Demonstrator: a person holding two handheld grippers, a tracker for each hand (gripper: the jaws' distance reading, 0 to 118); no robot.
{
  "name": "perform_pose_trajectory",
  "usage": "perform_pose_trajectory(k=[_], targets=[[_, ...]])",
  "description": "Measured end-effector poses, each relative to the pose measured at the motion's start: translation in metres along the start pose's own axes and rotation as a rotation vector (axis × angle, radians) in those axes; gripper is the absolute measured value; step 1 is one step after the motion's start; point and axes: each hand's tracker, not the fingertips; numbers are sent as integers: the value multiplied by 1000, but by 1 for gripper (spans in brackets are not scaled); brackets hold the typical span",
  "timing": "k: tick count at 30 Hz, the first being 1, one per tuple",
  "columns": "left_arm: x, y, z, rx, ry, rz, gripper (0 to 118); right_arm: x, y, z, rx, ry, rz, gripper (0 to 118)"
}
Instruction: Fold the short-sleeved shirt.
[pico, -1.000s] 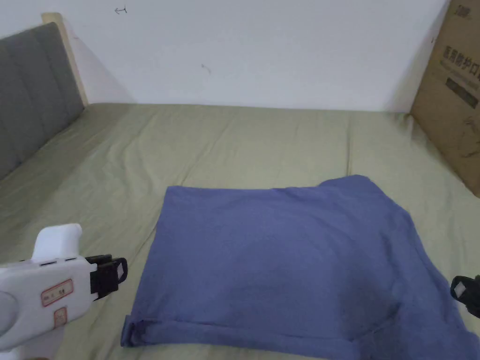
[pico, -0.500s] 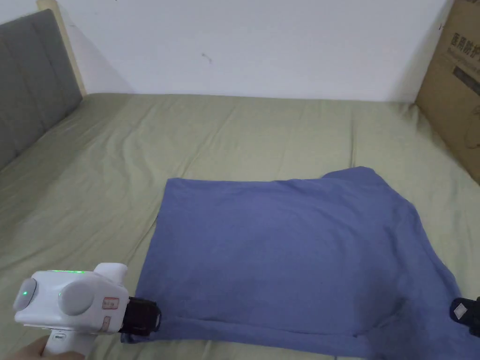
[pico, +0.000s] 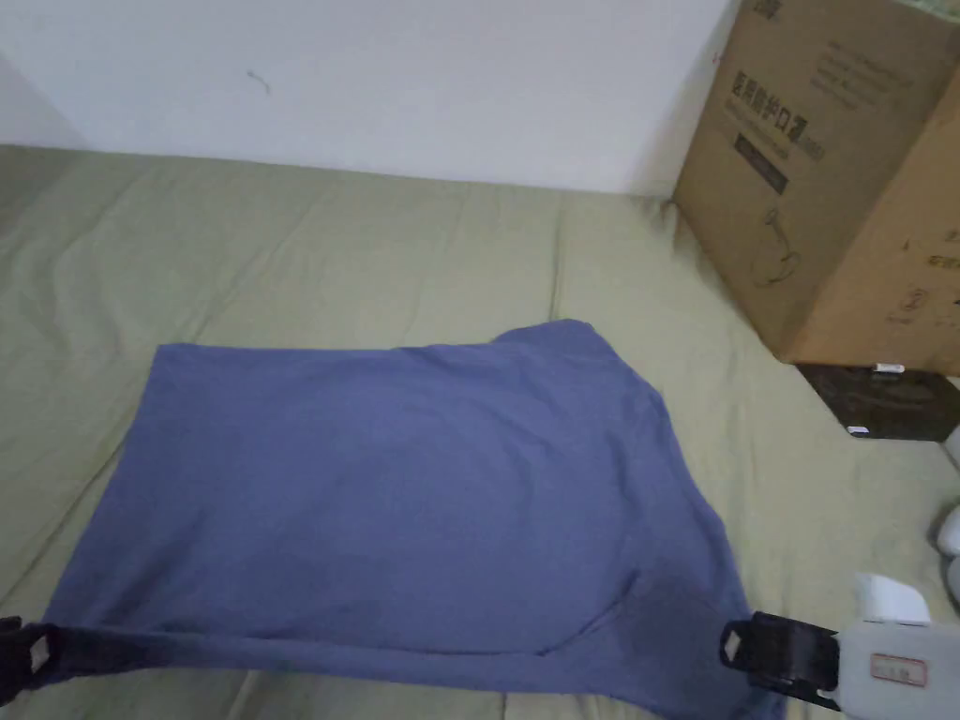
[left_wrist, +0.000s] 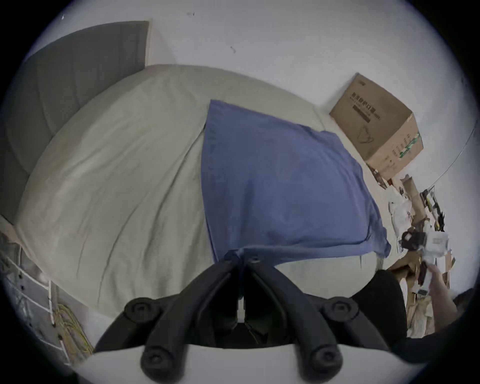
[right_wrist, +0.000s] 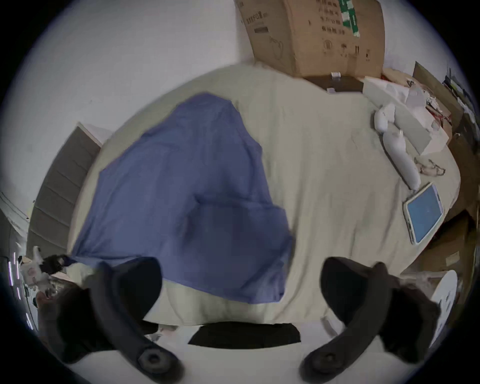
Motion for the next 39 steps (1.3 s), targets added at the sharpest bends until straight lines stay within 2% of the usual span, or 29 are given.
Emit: perform_pose_trajectory(k=[1,5,7,8,9,10,11,12,13,18,23,26,32,35,36,39], targets=[[2,1,2,10,2,-8,2,6,-6,-11,-3,16,17,115],[13,0,-2,-7,32,-46,2,28,-6,-44,-155,-93,51,115],[15,-3,-5,-14,45,-54,2,31,-12,-55,-200,-94,93,106],[14,-4,-5,-17,52,-53,2,17,-13,-46,-203,-98,123,92],[14,-6,-5,-18,56,-51,2,11,-17,-44,-191,-145,174,77],[13,-8,-4,-18,58,-48,2,6,-19,-39,-169,-188,233,71],[12,-9,-5,-17,60,-44,2,4,-19,-33,-165,-133,241,55],[11,-10,-4,-17,61,-40,2,-2,-19,-31,-166,-105,227,21],[11,-11,-3,-14,62,-37,2,-2,-18,-28,-163,-61,203,2],[9,-12,-7,-14,66,-31,2,0,-7,-13,-118,-31,133,2],[9,4,-6,3,62,-28,2,5,21,14,-15,77,-3,2],[6,28,-9,23,34,13,2,-2,56,22,34,125,-38,2],[2,94,-58,1,40,21,2,-48,156,-9,73,110,-17,2],[-7,121,-93,-19,45,35,2,-65,204,-51,53,101,-29,2],[-9,130,-104,-25,52,38,2,-60,221,-70,38,103,-38,2],[-19,150,-136,-41,75,35,2,-75,246,-115,-21,56,-6,2]])
